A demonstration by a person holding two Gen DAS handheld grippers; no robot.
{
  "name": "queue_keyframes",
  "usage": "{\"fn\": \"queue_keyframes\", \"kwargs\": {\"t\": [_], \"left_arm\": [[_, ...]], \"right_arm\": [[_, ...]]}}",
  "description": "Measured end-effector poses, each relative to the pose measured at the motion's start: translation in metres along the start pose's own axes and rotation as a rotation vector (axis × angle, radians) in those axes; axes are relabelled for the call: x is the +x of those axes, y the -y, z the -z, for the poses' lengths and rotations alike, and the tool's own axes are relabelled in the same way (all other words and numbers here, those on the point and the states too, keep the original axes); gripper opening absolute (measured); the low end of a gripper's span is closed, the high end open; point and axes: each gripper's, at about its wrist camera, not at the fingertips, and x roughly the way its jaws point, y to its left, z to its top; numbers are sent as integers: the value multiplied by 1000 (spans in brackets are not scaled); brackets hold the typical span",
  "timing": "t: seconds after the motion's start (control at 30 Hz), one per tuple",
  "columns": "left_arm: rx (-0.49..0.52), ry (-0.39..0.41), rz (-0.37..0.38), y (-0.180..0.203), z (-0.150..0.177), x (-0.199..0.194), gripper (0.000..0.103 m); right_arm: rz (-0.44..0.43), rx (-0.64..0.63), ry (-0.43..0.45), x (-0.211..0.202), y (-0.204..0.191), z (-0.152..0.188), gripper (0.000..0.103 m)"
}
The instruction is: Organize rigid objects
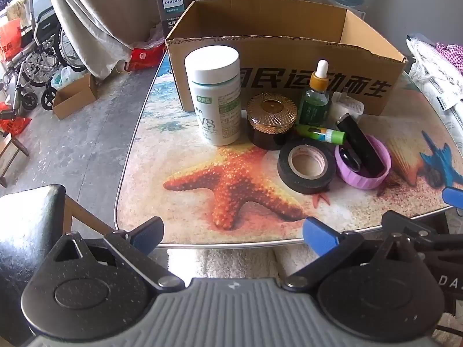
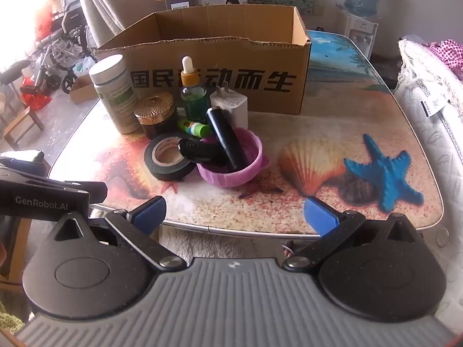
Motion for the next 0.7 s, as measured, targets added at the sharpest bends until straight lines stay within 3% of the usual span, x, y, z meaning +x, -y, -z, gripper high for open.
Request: {"fn": "queue_keyframes", "kwargs": {"t": [0.7], "left_arm": [[24, 6, -10, 5, 0, 0, 103]], "right_arm": [[8, 1, -1, 0, 0, -3, 102]]}}
